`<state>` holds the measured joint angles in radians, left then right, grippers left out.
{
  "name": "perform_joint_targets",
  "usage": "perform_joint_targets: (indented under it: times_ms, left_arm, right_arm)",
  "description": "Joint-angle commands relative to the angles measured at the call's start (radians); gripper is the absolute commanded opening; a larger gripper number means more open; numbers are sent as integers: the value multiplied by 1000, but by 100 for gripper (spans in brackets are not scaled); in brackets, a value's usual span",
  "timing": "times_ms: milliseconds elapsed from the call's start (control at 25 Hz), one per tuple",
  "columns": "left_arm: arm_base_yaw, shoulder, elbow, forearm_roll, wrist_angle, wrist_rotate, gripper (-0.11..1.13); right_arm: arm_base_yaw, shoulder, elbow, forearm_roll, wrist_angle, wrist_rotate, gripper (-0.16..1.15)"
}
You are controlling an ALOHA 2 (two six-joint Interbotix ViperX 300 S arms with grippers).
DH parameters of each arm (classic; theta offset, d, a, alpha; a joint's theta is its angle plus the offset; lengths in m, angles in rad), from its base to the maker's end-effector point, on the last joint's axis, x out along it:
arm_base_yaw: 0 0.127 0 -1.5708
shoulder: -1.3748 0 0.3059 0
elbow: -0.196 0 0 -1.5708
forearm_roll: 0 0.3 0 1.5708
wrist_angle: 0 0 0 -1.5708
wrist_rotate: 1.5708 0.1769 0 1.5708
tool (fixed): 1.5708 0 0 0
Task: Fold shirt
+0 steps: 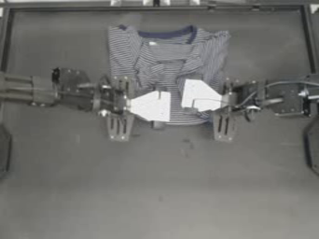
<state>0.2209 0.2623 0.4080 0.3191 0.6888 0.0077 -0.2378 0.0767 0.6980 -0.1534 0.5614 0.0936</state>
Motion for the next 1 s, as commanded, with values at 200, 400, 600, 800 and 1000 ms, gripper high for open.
perform_joint_targets:
  times_ms: [200, 400, 600, 800, 1000]
  left_arm:
    - [-12, -34, -5, 6, 25, -9, 4]
    - [-46, -83, -2, -3, 37, -17, 4]
    - [-101, -152, 15, -6, 61, -69, 4]
    - [-170, -213, 38, 0, 63, -135, 4]
    - [-264, -284, 55, 71, 63, -259, 4]
  right_arm:
    - [8, -5, 0, -17, 12, 34, 8]
    - [41, -40, -14, -2, 58, 48, 7]
    - [86, -121, -14, -12, 74, 120, 7]
    - [149, -186, -12, -15, 114, 195, 7]
    - [230, -230, -14, -46, 138, 308, 7]
